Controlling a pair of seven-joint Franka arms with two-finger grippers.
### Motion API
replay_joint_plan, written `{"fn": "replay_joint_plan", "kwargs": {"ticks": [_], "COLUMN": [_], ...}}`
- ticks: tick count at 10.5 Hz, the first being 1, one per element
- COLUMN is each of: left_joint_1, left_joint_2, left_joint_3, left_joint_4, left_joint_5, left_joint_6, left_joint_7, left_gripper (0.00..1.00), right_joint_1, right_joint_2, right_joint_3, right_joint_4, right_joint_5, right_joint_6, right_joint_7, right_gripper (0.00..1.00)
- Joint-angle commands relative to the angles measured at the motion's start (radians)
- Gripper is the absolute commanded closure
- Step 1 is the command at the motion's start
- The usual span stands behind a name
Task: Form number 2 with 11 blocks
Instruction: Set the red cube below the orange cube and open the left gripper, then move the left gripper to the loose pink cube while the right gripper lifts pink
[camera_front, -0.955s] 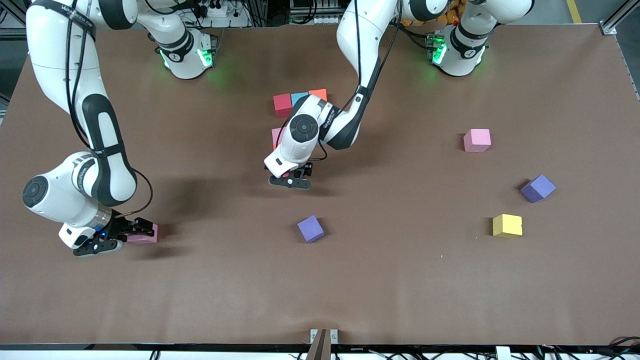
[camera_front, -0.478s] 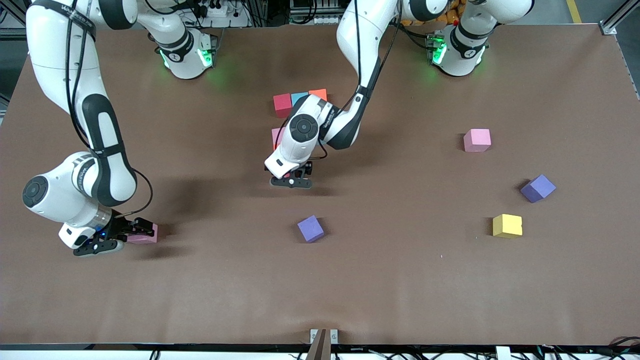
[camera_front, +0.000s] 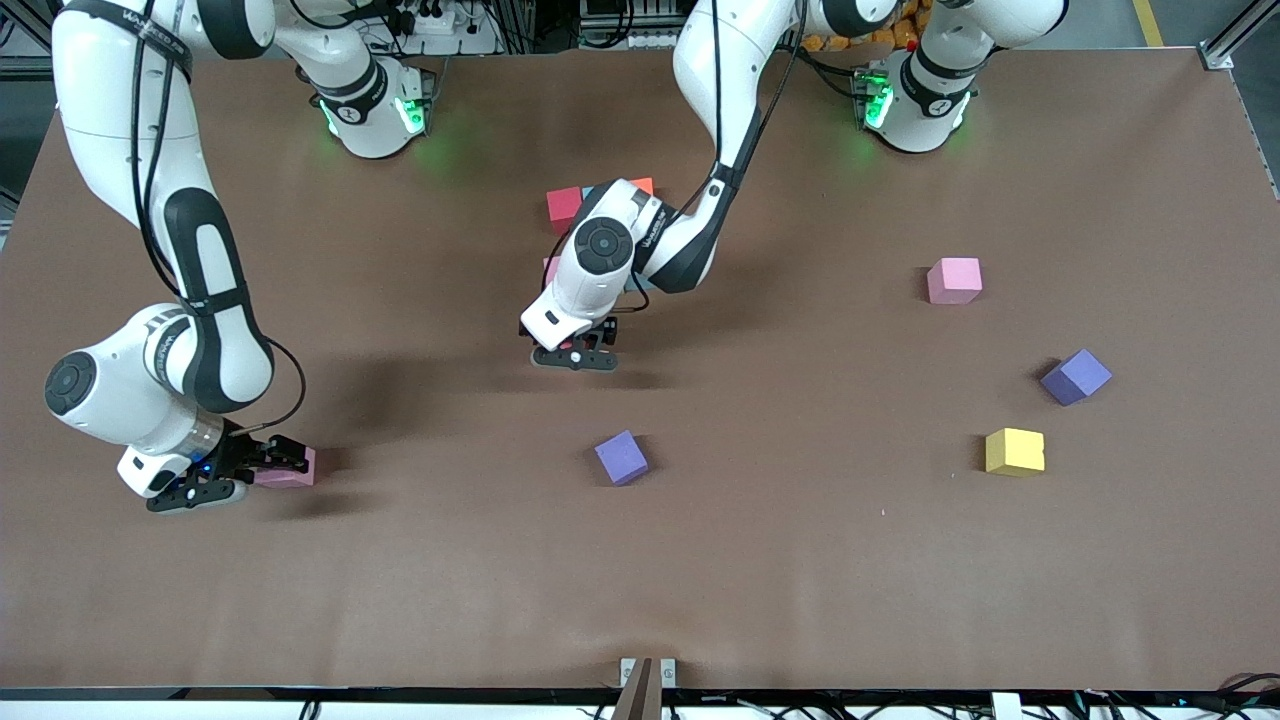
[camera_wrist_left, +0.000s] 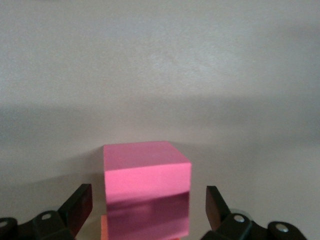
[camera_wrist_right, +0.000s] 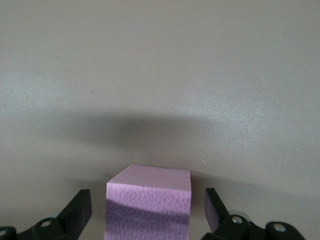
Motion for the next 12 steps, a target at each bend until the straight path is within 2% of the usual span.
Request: {"fn": "replay_joint_plan", "kwargs": {"ticks": [1,3,4,6,10,12], "left_joint_1": [-0.041,-0.072,-0.077,-0.078,-0.068,-0.007], "left_joint_2": [-0.031,-0.084,-0.113,-0.147,-0.186,-0.244], "left_joint_3": [0.068,0.136,0.183,0.278,0.484,0.504], "left_joint_4": [0.019,0.013,0.001,-0.001,-0.004,-0.004], "left_joint_5": [-0.034,-0.03,-0.029,-0.023,0.014,0.119], "left_joint_6": [-0.024,-0.028,-0.075,-0.192,-0.413,-0.532], "left_joint_7": [-0.02,-0.018,-0.014,0.011,0.117,0.128], "left_gripper": [0.0,0.0,0.0,0.0,0.0,0.0], "right_joint_1": [-0.013,-0.022,-0.022,-0.019,-0.01,-0.004], "right_joint_2": [-0.008,-0.002,-0.001,0.006,0.007,-0.005], "right_joint_3": [0.005,0.005,0.005,0.005,0.005,0.003], "right_joint_4": [-0.004,-0.002,-0.005,-0.012,-0.012,-0.01], "right_joint_5": [0.022,0.027,0.033,0.103,0.104,0.09], "right_joint_6": [-0.004,0.005,0.007,0.004,-0.006,-0.009], "right_joint_7": [-0.094,-0.134,-0.123,-0.102,-0.047,-0.106], "right_gripper": [0.0,0.0,0.0,0.0,0.0,0.0]}}
